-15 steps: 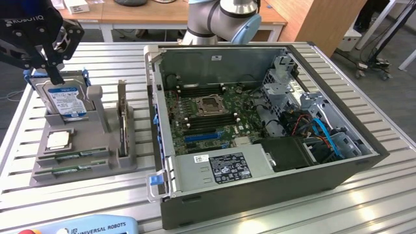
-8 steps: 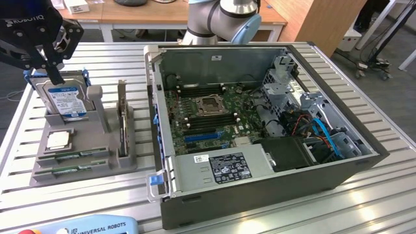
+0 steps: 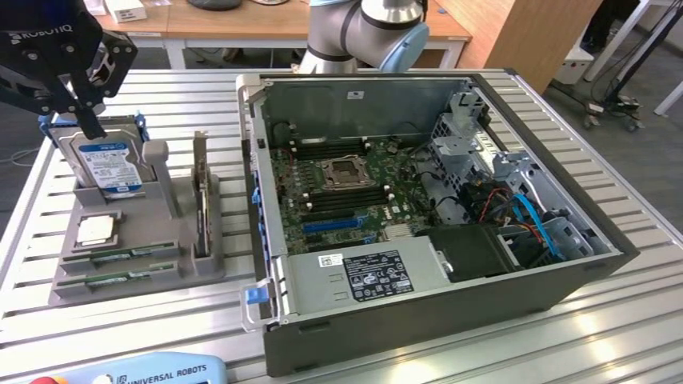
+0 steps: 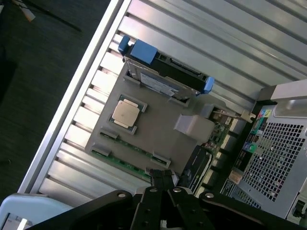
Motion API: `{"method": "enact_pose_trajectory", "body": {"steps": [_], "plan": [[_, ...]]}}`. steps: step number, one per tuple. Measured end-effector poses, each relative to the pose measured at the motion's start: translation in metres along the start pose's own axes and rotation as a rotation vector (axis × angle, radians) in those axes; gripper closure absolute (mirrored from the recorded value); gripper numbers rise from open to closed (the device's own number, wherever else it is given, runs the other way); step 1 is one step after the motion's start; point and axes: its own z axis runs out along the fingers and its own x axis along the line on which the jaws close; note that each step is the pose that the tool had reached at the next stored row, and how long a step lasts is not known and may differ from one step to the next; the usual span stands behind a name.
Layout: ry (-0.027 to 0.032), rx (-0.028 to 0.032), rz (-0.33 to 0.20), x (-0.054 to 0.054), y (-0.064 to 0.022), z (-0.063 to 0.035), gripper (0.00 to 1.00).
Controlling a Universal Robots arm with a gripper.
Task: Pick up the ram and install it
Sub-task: 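Pick up the ram and move it above insertion slot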
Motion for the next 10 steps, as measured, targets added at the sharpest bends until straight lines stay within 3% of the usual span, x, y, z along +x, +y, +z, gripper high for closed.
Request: {"method": "enact_pose_trajectory", "body": {"steps": [10], "plan": [[0.0022,-0.0008,-0.041,-0.0006,0.0013,0.0008,0.9]]}}
